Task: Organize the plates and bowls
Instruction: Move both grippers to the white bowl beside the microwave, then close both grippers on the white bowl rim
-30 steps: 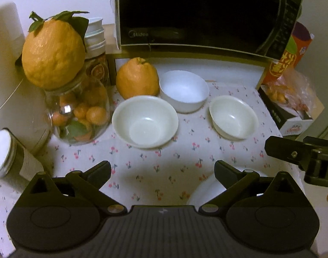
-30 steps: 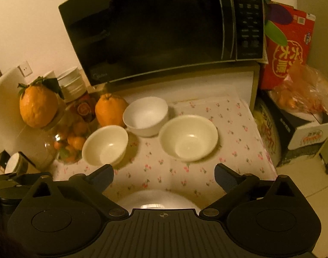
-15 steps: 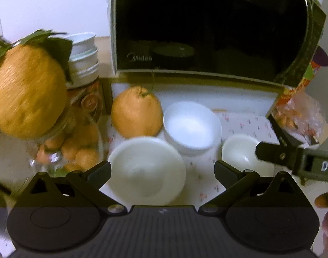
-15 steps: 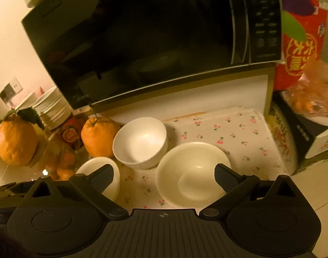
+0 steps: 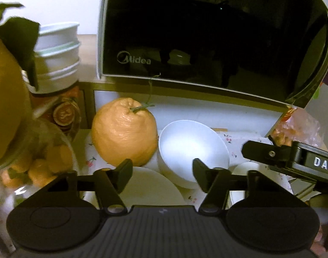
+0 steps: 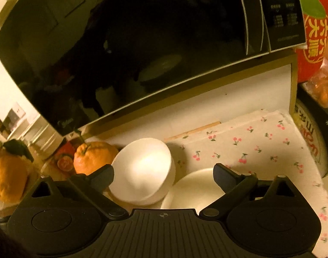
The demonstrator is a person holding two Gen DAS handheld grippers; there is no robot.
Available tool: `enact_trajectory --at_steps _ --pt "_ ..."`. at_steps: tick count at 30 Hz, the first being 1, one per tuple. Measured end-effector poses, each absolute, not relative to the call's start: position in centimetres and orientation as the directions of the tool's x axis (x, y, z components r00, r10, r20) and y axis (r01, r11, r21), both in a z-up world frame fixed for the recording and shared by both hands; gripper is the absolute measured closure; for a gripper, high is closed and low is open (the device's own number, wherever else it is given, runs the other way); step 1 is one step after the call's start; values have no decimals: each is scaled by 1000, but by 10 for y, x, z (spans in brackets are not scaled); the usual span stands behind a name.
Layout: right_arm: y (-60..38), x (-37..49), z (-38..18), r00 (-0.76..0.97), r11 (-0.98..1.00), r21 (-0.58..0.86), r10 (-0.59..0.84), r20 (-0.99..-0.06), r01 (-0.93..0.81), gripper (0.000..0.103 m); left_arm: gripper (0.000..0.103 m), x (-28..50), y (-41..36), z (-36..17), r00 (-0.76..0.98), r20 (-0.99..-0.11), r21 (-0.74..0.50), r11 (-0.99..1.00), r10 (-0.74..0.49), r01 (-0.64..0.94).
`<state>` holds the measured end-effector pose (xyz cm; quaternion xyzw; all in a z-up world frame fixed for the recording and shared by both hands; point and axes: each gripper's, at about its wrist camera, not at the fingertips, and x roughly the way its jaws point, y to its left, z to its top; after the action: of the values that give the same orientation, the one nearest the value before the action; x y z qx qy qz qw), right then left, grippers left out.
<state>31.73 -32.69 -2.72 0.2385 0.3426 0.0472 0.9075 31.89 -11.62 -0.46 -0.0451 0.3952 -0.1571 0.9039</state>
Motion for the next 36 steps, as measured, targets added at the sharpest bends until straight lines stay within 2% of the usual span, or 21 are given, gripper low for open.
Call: enact_trajectory --at_steps 3,5,8,11,18,23,29,36 --pt "-325 324 -32 772 875 479 257 -581 69 16 60 323 -120 -9 632 -697 -217 940 -339 265" --pt "-323 329 -36 775 870 488 265 -574 64 32 67 326 -121 -12 629 -698 -221 938 -343 266" --pt "-320 336 -42 772 866 495 271 -575 66 48 77 329 -123 -15 626 -698 -233 937 -347 259" --pt "-319 340 -46 772 868 492 264 -578 71 59 82 332 -124 -17 623 -700 -241 936 -350 256" --pt "-319 346 -56 773 861 500 255 -582 92 69 88 338 -129 -27 612 -713 -243 939 -343 243" --pt "-319 350 -63 765 864 494 251 -593 100 81 91 341 -128 -32 616 -712 -245 942 -336 231" --pt "-319 349 -68 764 867 489 250 -595 97 86 93 340 -128 -31 623 -708 -241 943 -333 230" --pt "-316 345 -61 772 866 493 258 -580 81 86 94 337 -122 -24 631 -702 -242 944 -331 226"
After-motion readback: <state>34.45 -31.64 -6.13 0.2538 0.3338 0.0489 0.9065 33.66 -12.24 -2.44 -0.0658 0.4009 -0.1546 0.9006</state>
